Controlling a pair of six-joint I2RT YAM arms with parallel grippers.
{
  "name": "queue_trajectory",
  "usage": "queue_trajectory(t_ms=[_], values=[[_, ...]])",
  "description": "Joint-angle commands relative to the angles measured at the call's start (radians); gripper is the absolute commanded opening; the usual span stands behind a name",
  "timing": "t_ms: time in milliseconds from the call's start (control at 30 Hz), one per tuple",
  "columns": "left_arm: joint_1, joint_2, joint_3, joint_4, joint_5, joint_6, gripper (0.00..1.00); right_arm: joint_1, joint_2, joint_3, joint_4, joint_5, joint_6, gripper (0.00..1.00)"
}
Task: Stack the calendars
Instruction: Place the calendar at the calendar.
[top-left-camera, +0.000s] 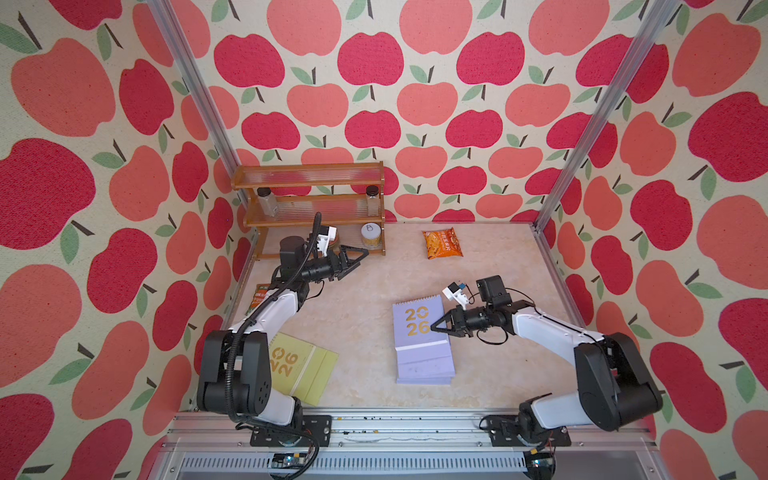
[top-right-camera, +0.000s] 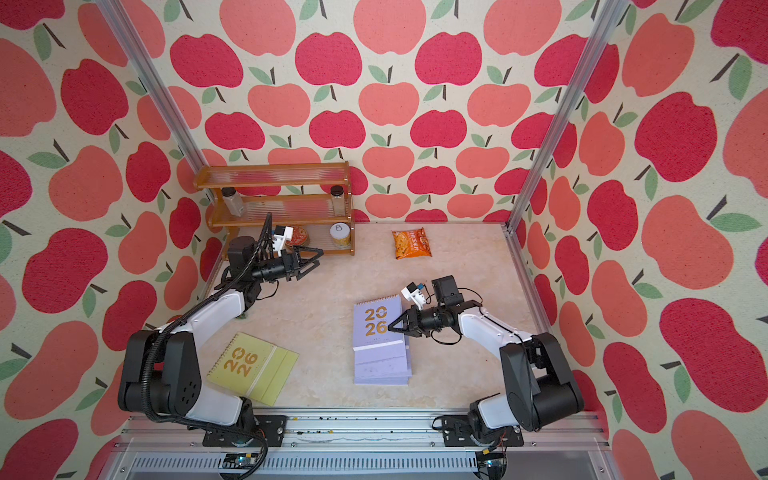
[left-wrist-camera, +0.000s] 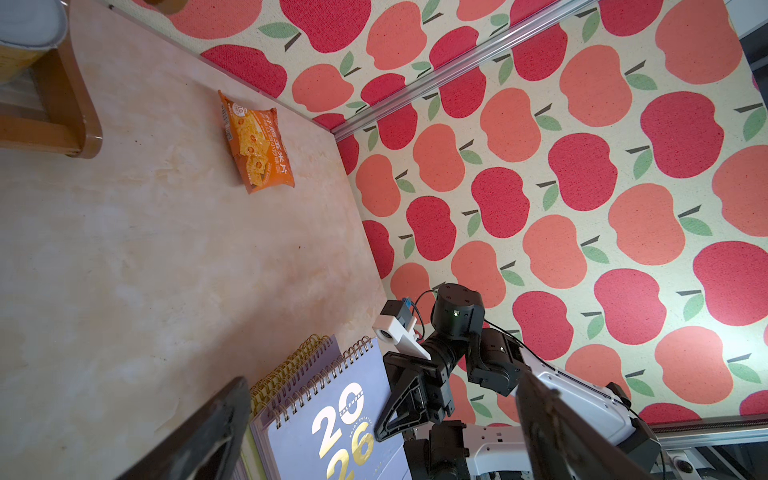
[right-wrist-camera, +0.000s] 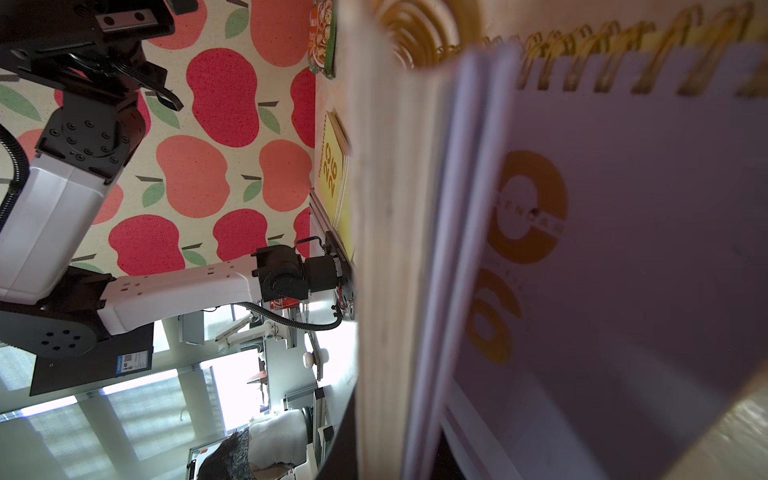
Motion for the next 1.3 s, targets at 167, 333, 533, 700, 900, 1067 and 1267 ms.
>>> queue_trajectory(t_ms=[167,333,533,700,900,1067,1267], values=[[0.0,-0.016,-0.006,-0.01,0.01,0.032,0.98,0.005,0.005,0.031,-0.081,0.047,-0.076,0.32],[0.001,-0.009,-0.006,-0.01,0.01,0.03,0.98,0.006,-0.003,0.036,-0.107,0.091,-0.09,0.51],[0.001,-0.017,-0.001,-0.029,0.005,0.041,0.98,0.008,-0.022,0.063,-0.185,0.192,-0.118,0.62],[0.001,-0.033,0.061,-0.279,-0.092,0.159,0.99,0.009,-0.046,0.094,-0.296,0.422,-0.142,0.71],[0.002,-0.108,0.191,-0.753,-0.359,0.304,0.99,0.013,-0.091,0.12,-0.355,0.743,-0.169,0.85],[0.035,-0.212,0.218,-1.007,-0.586,0.315,0.99,0.045,-0.121,0.207,-0.362,0.87,-0.244,0.86],[0.075,-0.244,0.235,-1.319,-0.806,0.256,0.99,0.153,-0.03,0.393,-0.353,0.903,-0.336,0.86]])
